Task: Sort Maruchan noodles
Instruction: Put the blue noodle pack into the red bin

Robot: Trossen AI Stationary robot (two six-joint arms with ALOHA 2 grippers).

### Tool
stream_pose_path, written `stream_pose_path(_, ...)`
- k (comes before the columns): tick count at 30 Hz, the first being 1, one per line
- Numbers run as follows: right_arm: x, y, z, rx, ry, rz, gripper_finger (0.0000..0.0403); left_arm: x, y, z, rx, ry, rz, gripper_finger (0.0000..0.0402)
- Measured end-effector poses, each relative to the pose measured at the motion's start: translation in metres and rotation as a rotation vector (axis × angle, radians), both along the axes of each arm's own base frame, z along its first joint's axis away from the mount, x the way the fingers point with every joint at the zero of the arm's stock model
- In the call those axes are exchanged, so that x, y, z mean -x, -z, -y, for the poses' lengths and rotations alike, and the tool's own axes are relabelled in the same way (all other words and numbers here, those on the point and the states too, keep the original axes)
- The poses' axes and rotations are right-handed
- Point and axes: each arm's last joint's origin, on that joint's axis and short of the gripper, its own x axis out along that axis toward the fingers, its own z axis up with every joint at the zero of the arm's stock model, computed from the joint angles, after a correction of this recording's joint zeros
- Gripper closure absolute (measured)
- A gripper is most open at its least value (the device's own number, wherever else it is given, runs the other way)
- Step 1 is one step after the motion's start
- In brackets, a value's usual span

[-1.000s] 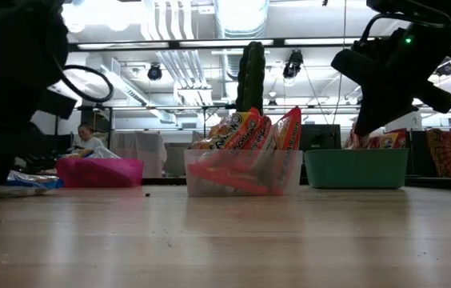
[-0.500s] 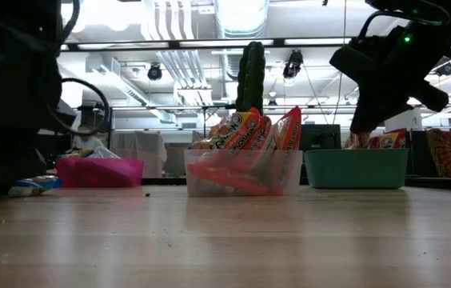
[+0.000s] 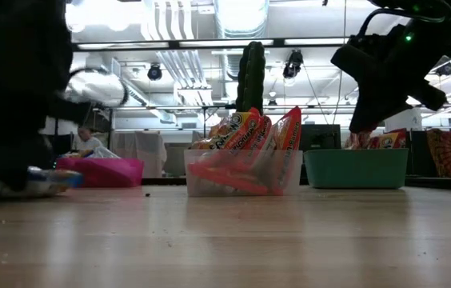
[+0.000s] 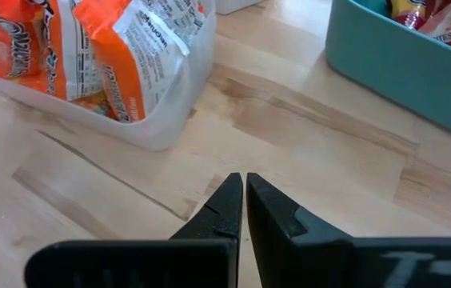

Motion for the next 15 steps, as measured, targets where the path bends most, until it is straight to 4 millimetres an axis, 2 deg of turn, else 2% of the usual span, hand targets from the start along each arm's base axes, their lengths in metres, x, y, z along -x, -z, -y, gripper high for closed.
stream_pose_path(6, 0.000, 0.000, 0.000, 0.006, -0.014, -0.008, 0.0394, -0.015, -0.042, 0.029, 0.090, 0.334, 0.155, 0.0396)
stream_pose_path(10, 0.000, 0.000, -0.001, 0.010, -0.025, -0.014, 0.0394, -0.015, -0.064, 0.043, 0.125, 0.530, 0.219, 0.0397)
stream_pose_path(15, 0.002, 0.000, -0.006, 0.011, -0.048, -0.013, 0.0394, -0.009, -0.086, 0.038, 0.069, 0.548, 0.350, 0.0397)
